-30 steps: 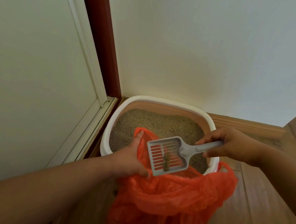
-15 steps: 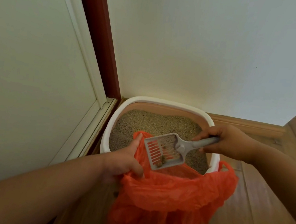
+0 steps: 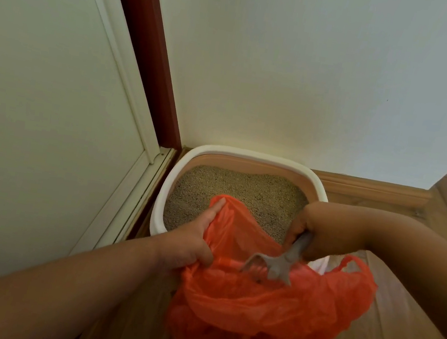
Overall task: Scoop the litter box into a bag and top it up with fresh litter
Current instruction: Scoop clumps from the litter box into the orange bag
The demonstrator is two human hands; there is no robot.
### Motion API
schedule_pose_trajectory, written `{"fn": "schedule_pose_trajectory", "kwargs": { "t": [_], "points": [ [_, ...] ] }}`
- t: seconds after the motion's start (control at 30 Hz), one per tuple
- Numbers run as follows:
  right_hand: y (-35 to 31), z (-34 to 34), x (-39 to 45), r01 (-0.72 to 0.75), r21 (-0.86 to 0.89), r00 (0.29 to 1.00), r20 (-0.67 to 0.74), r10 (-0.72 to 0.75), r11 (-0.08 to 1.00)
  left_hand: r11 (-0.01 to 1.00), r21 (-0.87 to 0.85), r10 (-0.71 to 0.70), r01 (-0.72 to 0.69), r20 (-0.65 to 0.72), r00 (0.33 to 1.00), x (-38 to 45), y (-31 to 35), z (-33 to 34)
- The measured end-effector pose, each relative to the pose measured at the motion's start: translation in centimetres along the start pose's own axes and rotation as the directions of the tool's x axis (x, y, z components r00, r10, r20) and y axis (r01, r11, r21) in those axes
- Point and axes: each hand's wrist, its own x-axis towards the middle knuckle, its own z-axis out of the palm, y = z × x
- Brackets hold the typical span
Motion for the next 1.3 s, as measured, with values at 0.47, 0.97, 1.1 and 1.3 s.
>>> {"fn": "schedule_pose_trajectory", "kwargs": {
  "t": [0.47,0.97,1.1,1.3],
  "points": [
    [-2.7,-2.7,-0.6,-0.05,-0.219,0.995,-0.099,0.029,0.974,0.999,0.035,-0.022,0.024,-0.045,0.999,0.3,-0.5,-0.5],
    [-0.2,-3.9,-1.8,-0.119,0.29,0.94,-0.275,0.202,0.949,0.998,0.046,-0.033,0.045,-0.238,0.971,1.4,-1.0,-0.5],
    [2.7,-3.4,-2.4,-0.061,0.601,0.933,-0.25,0.259,0.797,0.993,0.085,-0.048,0.082,-0.342,0.939,1.9,-1.3,-0.8],
    [6.5,0.6,-0.4,-0.121,0.802,0.825,-0.247,0.509,0.585,0.971,0.192,-0.064,0.144,-0.37,0.927,1.7,-2.0,-0.6]
  ]
}}
